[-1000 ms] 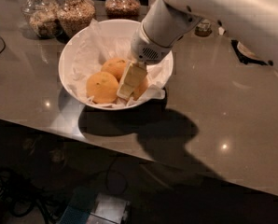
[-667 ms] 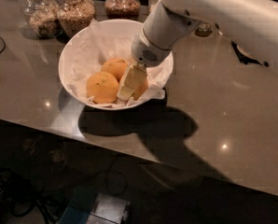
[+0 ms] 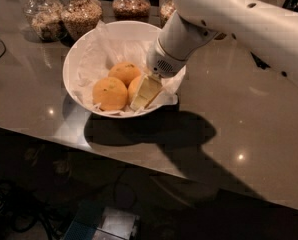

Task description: Pick orange from white bowl

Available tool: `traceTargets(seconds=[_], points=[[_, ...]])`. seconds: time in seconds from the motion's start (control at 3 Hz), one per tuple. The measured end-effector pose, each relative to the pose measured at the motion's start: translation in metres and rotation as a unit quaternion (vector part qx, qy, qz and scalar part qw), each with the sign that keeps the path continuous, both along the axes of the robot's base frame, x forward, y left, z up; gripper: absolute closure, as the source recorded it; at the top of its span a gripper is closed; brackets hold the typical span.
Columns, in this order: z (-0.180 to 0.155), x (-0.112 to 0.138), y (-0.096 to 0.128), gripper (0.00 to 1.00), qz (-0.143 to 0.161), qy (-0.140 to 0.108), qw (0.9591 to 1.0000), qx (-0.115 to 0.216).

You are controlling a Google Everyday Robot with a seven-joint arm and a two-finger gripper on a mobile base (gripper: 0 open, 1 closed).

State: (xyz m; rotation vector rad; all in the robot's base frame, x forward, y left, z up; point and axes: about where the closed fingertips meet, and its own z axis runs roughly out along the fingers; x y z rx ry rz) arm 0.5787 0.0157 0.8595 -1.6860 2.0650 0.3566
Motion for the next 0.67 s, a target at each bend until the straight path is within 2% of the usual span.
traceTargets(seconds=[0.33, 0.67], points=[[-0.0152, -0.0088, 0.0018, 0.24, 0.0, 0.018, 0.9998, 0.007], [-0.0168, -0.0098, 0.0023, 0.38, -0.001, 0.023, 0.9997, 0.009]])
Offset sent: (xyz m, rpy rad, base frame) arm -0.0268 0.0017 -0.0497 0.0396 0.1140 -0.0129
